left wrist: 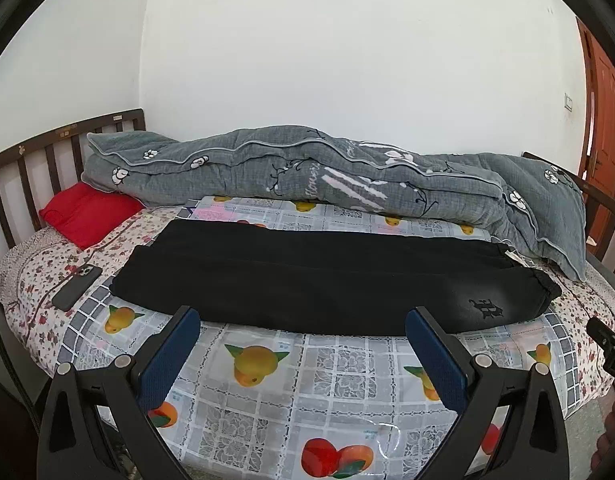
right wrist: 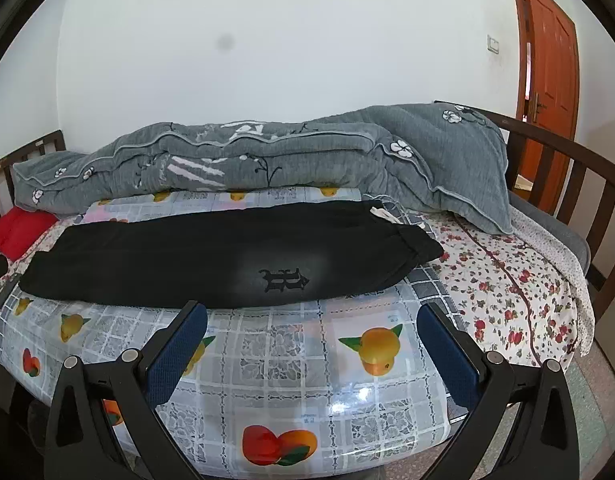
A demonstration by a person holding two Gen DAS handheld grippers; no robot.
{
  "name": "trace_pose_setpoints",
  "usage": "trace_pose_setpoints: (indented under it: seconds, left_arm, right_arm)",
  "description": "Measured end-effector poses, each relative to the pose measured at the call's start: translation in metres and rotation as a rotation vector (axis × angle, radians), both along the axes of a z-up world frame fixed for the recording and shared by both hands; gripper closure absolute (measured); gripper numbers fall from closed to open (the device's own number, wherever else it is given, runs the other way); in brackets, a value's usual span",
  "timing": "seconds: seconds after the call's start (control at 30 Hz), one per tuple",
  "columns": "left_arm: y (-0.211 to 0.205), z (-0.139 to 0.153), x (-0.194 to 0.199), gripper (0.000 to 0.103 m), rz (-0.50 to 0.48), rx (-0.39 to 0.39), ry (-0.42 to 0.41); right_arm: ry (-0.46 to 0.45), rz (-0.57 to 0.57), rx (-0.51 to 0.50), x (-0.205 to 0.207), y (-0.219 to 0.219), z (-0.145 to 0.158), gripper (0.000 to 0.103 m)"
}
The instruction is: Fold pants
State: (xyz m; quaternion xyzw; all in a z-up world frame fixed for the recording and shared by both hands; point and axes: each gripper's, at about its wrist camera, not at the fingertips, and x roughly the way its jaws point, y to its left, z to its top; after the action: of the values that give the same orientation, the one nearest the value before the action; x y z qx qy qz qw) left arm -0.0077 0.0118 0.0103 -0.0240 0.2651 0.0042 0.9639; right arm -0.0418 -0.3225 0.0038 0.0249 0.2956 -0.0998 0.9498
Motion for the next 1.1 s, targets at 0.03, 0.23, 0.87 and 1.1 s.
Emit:
trace_pose_setpoints:
  seconds: [0.03,0.23,0.87,1.1]
  left_arm:
    - [-0.001,0.000,0.000,0.000,0.002,-0.001,0.000]
    - [0.003,0.000,0.000,0.000,-0.002,-0.008,0.001]
    - [0.011,0.001,0.002,0.000,0.004,-0.028,0.004]
    - [0.011,0.002,0.001,0.000,0.003,-0.027,0.003]
  right_arm:
    - [0.000,0.000,0.000,0.000,0.000,0.000,0.000]
    - [-0.001,0.001,-0.006,0.000,0.001,0.001,0.000]
    - [-0.004,0.005,-0.011,-0.001,0.007,0.001,0.000]
    - [-0.008,0.008,-0.014,-0.001,0.011,0.002,0.000]
